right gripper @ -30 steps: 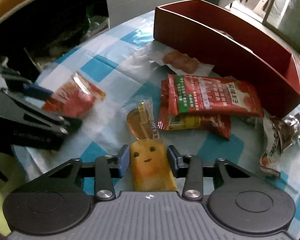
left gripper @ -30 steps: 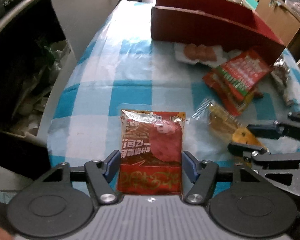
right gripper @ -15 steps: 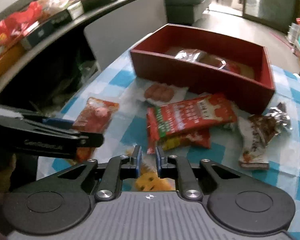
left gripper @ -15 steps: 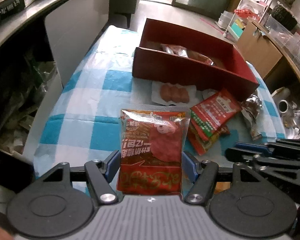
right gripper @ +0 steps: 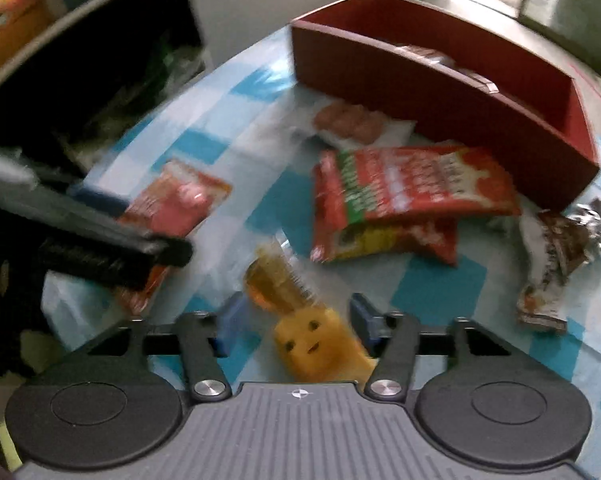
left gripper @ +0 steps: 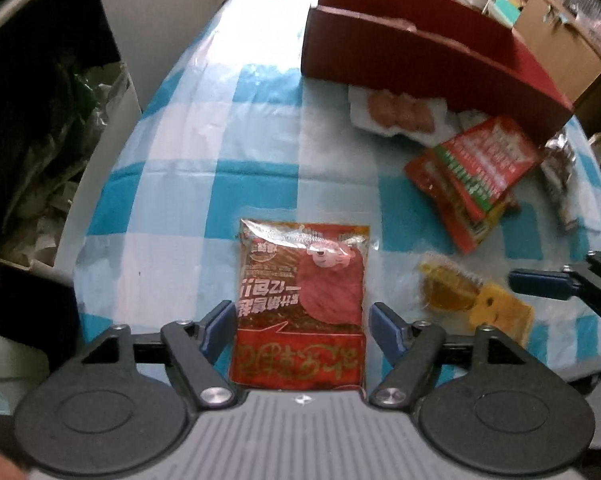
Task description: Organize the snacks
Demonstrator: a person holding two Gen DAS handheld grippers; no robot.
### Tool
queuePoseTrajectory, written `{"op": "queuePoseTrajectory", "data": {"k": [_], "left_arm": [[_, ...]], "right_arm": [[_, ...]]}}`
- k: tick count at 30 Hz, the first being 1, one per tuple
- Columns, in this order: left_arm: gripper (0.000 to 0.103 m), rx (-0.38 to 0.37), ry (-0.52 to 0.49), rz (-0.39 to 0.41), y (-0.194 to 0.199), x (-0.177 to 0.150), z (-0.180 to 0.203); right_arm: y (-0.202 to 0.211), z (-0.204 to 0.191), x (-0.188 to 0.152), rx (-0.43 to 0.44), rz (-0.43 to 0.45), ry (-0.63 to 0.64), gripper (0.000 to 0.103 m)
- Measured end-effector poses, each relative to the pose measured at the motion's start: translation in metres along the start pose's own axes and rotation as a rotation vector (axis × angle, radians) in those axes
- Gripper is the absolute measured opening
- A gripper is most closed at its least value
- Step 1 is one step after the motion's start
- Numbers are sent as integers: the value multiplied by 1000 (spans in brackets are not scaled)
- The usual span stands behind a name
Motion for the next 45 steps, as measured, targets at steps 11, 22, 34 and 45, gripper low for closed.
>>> {"op": "queuePoseTrajectory", "data": {"k": [11, 22, 34, 45], "left_arm": [[79, 74, 17, 9, 5, -17, -20], [62, 100, -80, 37, 10, -25, 2], [60, -28, -23, 118, 33, -2, 17], [60, -65, 8, 114, 35, 8, 15]], "right_arm": [[-13, -4, -27, -48, -46, 87, 103], [-5, -7, -20, -91, -19, 95, 76], [25, 13, -6, -27, 64, -73, 42], [37, 25, 0, 2, 99, -144, 41]]}}
Point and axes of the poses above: each gripper's, at about its wrist camera, not at the fingertips, and y roughly against the way its jaws point, z to its right, x to its top, the point moved 7 cm from there along -y, roughly the way its jaws point, and after that the axes turned 6 degrees about z, right-handed, at the moved point
